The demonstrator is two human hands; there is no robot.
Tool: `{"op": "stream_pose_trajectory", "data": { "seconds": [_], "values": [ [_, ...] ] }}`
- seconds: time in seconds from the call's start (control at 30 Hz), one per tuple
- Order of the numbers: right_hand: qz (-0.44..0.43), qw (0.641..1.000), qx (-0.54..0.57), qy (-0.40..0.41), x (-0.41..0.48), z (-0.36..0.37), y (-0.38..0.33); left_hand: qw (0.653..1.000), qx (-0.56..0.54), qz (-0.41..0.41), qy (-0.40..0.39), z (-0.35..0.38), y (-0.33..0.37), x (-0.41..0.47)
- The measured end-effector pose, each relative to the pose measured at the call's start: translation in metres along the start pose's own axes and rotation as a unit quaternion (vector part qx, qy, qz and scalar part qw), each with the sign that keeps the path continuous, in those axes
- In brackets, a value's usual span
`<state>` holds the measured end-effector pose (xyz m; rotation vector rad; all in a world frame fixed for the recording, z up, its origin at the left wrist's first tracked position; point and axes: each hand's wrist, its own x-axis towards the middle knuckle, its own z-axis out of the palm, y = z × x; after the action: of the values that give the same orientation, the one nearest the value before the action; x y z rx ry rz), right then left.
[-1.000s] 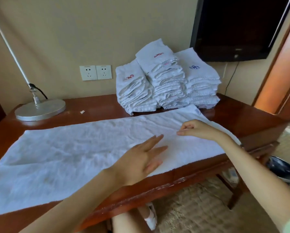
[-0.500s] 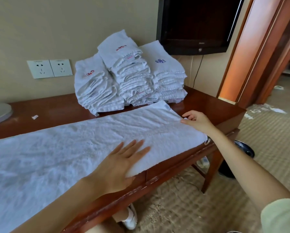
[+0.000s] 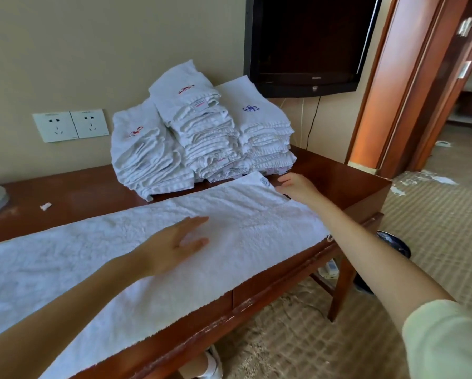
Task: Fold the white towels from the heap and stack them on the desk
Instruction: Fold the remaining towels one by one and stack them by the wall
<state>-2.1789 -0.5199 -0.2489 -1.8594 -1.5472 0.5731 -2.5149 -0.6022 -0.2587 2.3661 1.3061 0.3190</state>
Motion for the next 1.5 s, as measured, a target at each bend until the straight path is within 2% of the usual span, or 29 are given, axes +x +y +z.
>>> {"op": "stream_pose_trajectory", "data": {
  "seconds": [0.17,0.27,0.37,0.43,0.57,0.63,0.77,0.87,0.9,0.97,1.03,1.1,1.23,1.37,1.5],
  "values": [
    [0.059,0.995,-0.070,0.044,0.041,0.051,-0.018,0.996,0.085,-0.012,0.006,0.010,-0.029,0.034],
    [0.051,0.985,-0.126,0.108,0.055,0.070,-0.016,0.999,0.037,0.002,0.033,0.010,-0.044,0.041],
    [0.032,0.987,-0.087,0.131,0.070,0.076,-0.012,0.992,-0.033,0.001,0.119,0.001,-0.059,0.044],
    [0.024,0.987,-0.066,0.146,0.080,0.077,-0.011,0.984,-0.014,-0.012,0.176,-0.008,-0.074,0.049],
    [0.009,0.985,-0.045,0.163,0.093,0.079,-0.015,0.985,0.037,-0.108,0.133,-0.021,-0.098,0.057],
    [0.009,0.985,-0.033,0.169,0.101,0.080,-0.015,0.987,0.053,-0.091,0.121,-0.025,-0.107,0.060],
    [0.002,0.985,-0.028,0.172,0.108,0.081,-0.015,0.982,0.065,-0.064,0.165,-0.030,-0.113,0.064],
    [0.000,0.984,-0.009,0.178,0.106,0.082,-0.015,0.963,0.160,-0.039,0.213,-0.031,-0.116,0.064],
    [-0.001,0.984,-0.004,0.176,0.105,0.082,-0.015,0.949,0.199,-0.055,0.237,-0.032,-0.115,0.064],
    [-0.012,0.986,0.005,0.165,0.103,0.079,-0.015,0.926,0.239,-0.151,0.250,-0.037,-0.114,0.062],
    [-0.020,0.990,0.010,0.139,0.099,0.074,-0.017,0.909,0.257,-0.250,0.211,-0.040,-0.111,0.060],
    [-0.032,0.992,0.017,0.123,0.094,0.066,-0.017,0.912,0.225,-0.282,0.193,-0.039,-0.109,0.058],
    [-0.071,0.991,0.063,0.092,0.078,0.033,-0.019,0.936,0.109,-0.208,0.262,-0.051,-0.090,0.050],
    [-0.102,0.983,0.138,0.062,0.044,-0.009,-0.016,0.939,0.123,-0.116,0.299,-0.072,-0.066,0.030],
    [-0.062,0.960,0.275,0.008,-0.001,-0.033,0.003,0.929,0.128,-0.006,0.348,-0.069,-0.031,0.003]
  ]
}}
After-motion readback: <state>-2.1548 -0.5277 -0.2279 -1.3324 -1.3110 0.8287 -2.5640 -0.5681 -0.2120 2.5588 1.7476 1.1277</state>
